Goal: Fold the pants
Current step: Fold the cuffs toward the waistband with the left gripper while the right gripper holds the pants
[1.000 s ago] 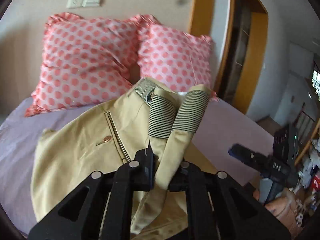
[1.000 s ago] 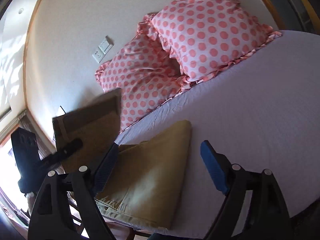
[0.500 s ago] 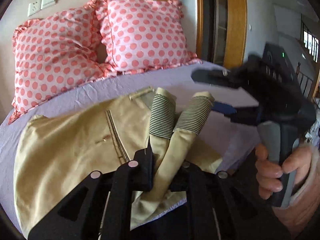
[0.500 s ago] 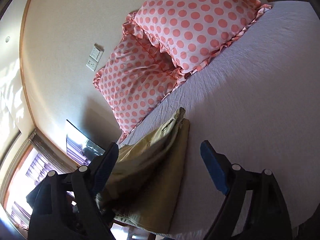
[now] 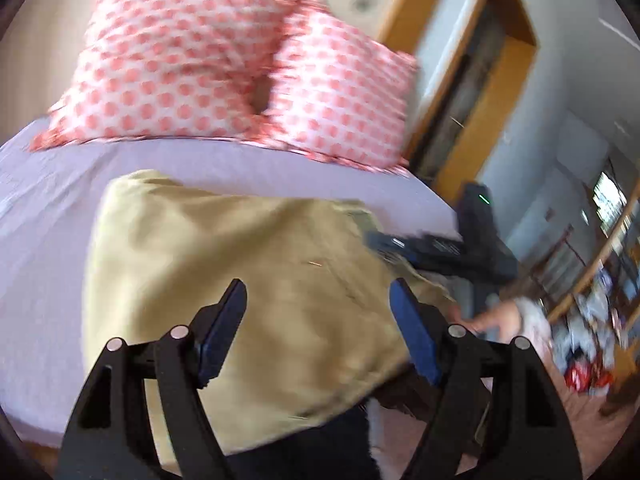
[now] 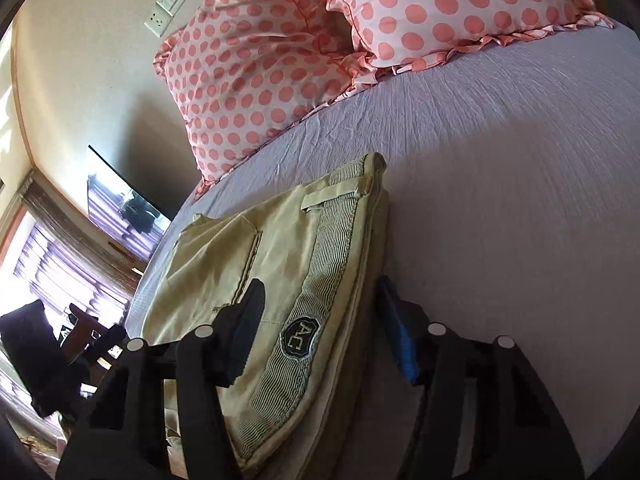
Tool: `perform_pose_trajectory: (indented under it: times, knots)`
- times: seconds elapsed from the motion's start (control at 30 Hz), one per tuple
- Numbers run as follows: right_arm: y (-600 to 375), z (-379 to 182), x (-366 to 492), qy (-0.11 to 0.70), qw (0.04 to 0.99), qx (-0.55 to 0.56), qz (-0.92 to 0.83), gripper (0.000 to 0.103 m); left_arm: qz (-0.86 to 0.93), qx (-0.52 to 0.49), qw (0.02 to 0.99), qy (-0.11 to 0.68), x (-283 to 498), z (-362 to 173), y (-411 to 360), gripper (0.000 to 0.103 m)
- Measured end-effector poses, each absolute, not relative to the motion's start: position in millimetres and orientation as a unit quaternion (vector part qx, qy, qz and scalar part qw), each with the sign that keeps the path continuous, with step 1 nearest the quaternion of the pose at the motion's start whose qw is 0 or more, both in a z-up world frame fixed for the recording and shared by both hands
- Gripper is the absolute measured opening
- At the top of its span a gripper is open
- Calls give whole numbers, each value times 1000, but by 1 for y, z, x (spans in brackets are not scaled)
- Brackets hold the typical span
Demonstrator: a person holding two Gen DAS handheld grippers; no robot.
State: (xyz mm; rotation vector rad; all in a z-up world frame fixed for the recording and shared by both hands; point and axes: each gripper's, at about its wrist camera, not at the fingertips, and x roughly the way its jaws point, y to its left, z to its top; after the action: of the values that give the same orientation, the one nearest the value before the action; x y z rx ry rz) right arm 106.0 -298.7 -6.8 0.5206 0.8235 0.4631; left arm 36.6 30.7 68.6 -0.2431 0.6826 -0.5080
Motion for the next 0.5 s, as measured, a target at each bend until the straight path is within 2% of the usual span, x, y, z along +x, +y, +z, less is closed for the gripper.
perform_pose_trajectory:
  times: [0.1,0.2,0.27,0.43,0.47,0.5]
  knots:
    - [-299,-9,109,394,850,255,237,45,-161,-182,897,369,76,58,94,72]
    - [-308,-13,111,392,843,274,246,35,-142,-210,871,421,104,37,120,68]
    - [-312,-14,112,389,839,283,254,34,-162,-220,851,448,116,24,121,67]
    - [-305,-12,120,397,841,269,251,34,-196,-217,843,452,130,21,108,69]
    - [-304,-13,121,399,837,272,259,32,-201,-215,842,452,133,20,106,68]
    - [-303,-16,123,402,827,281,273,22,-205,-217,840,453,137,20,105,65]
